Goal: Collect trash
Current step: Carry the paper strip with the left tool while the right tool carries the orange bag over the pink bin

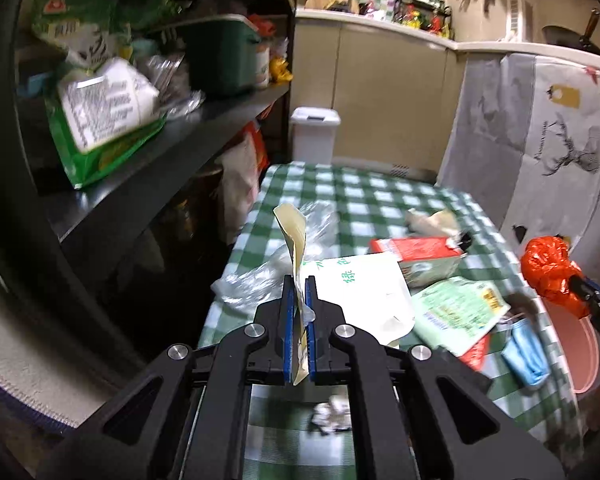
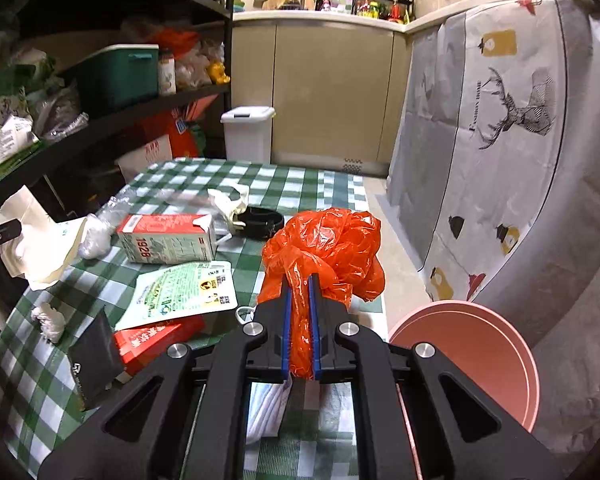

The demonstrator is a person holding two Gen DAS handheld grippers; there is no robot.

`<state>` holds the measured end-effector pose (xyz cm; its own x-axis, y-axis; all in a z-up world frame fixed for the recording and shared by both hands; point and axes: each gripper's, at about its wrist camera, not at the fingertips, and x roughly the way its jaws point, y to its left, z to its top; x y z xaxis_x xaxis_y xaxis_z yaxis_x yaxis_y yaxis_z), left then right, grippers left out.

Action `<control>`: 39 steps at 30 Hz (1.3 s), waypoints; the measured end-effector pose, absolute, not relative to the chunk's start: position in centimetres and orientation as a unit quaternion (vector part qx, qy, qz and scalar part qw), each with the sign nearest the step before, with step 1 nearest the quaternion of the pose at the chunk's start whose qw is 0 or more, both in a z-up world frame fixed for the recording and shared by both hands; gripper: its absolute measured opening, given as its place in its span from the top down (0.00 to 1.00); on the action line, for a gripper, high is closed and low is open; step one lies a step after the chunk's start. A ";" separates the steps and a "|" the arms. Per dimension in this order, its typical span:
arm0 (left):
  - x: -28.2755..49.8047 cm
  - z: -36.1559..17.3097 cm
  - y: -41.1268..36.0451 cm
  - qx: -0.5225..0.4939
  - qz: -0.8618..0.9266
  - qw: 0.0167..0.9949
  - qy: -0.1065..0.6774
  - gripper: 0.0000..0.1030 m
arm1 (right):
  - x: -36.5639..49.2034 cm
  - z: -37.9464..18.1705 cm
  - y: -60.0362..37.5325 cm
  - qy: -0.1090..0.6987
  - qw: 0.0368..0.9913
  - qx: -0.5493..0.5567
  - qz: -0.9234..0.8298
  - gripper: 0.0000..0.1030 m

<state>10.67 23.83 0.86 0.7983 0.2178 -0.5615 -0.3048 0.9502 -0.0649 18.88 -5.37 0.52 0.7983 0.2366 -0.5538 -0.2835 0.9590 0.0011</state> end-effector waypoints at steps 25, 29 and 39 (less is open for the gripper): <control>10.7 5.9 13.7 -0.068 0.058 0.965 0.245 0.95 | 14.5 8.1 -11.9 0.221 0.964 -0.030 0.142 0.92; 11.0 6.8 11.8 -0.070 0.038 0.967 0.241 0.95 | 14.2 10.0 -14.4 0.206 0.969 -0.043 0.132 0.92; 12.3 6.9 6.1 -0.064 -0.012 0.966 0.249 0.95 | 14.7 8.6 -19.9 0.214 0.973 -0.027 0.086 0.92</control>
<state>12.28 6.08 6.94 0.8762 -0.0558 -0.4787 -0.0083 0.9914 -0.1308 14.67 -19.90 8.61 0.8937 0.1551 -0.4210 -0.1786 0.9838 -0.0167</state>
